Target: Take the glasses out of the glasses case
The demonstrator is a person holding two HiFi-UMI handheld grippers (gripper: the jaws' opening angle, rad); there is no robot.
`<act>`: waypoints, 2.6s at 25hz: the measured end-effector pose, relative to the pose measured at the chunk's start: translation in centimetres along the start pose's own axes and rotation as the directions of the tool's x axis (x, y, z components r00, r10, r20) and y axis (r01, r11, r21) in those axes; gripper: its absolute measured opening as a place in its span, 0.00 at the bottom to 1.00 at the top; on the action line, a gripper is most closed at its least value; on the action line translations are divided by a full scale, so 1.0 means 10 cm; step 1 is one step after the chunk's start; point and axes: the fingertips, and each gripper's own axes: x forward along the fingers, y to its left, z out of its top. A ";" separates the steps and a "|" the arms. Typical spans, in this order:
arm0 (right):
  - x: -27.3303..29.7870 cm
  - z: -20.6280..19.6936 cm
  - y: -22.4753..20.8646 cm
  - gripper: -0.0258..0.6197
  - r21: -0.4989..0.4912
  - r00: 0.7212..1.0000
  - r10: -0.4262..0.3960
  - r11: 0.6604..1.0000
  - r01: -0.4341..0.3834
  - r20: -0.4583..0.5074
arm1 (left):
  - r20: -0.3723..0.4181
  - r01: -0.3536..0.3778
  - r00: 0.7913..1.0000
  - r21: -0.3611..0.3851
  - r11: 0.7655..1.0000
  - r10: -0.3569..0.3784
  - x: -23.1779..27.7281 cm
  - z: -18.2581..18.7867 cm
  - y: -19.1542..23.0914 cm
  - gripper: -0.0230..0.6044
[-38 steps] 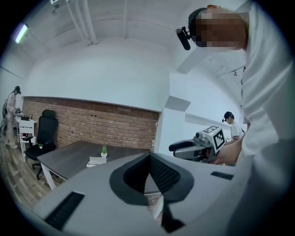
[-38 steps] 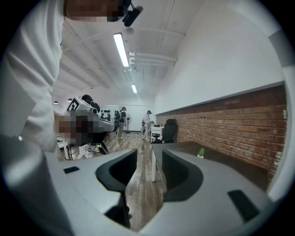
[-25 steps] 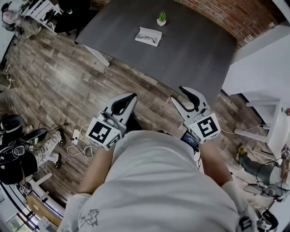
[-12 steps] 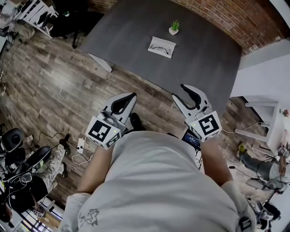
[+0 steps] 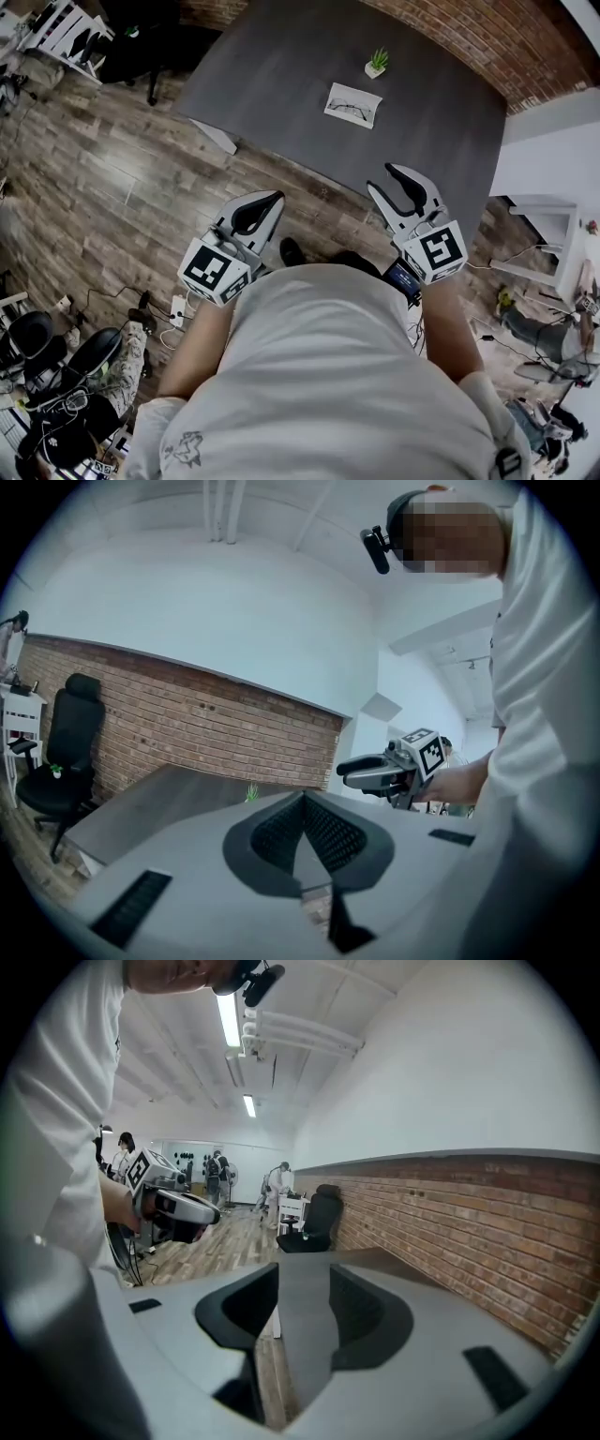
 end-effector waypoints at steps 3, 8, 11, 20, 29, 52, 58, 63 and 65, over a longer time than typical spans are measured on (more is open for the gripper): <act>0.06 -0.01 -0.05 0.32 0.005 1.000 -0.013 1.000 0.013 -0.004 | 0.001 0.019 1.000 -0.001 1.000 -0.019 0.06 -0.01 0.07 0.05; 0.15 -0.03 -0.18 0.32 0.000 1.000 -0.018 1.000 0.018 -0.013 | -0.008 0.040 0.999 0.006 0.999 -0.040 0.19 0.04 0.12 0.05; 0.23 -0.12 -0.30 0.32 0.014 1.000 -0.009 1.000 0.009 -0.026 | -0.012 0.023 1.000 0.008 1.000 -0.023 0.28 0.05 0.21 0.05; 0.67 -0.30 -0.70 0.32 0.014 0.996 0.067 0.998 -0.067 -0.054 | -0.039 -0.039 0.999 -0.026 0.999 0.037 0.66 0.02 0.56 0.05; 0.99 -0.58 -1.33 0.32 0.038 0.985 0.143 0.989 -0.140 -0.098 | -0.071 -0.071 0.995 -0.041 0.997 0.068 1.41 0.05 0.81 0.05; 1.66 -1.28 -1.75 0.29 0.033 0.909 0.294 0.954 -0.298 -0.295 | -0.191 -0.044 0.981 -0.031 0.999 0.038 2.31 -0.12 1.19 0.05; 1.92 -1.61 -1.72 0.26 0.031 0.873 0.291 0.952 -0.303 -0.392 | -0.217 0.003 0.976 -0.050 0.999 -0.013 2.48 -0.25 1.44 0.05; 2.12 -1.90 -1.70 0.25 0.065 0.837 0.296 0.951 -0.301 -0.460 | -0.248 0.021 0.968 -0.084 0.996 -0.041 2.56 -0.39 1.64 0.05; 2.19 -2.01 -1.69 0.24 0.056 0.821 0.294 0.950 -0.307 -0.490 | -0.259 0.029 0.964 -0.096 0.995 -0.053 2.58 -0.44 1.70 0.05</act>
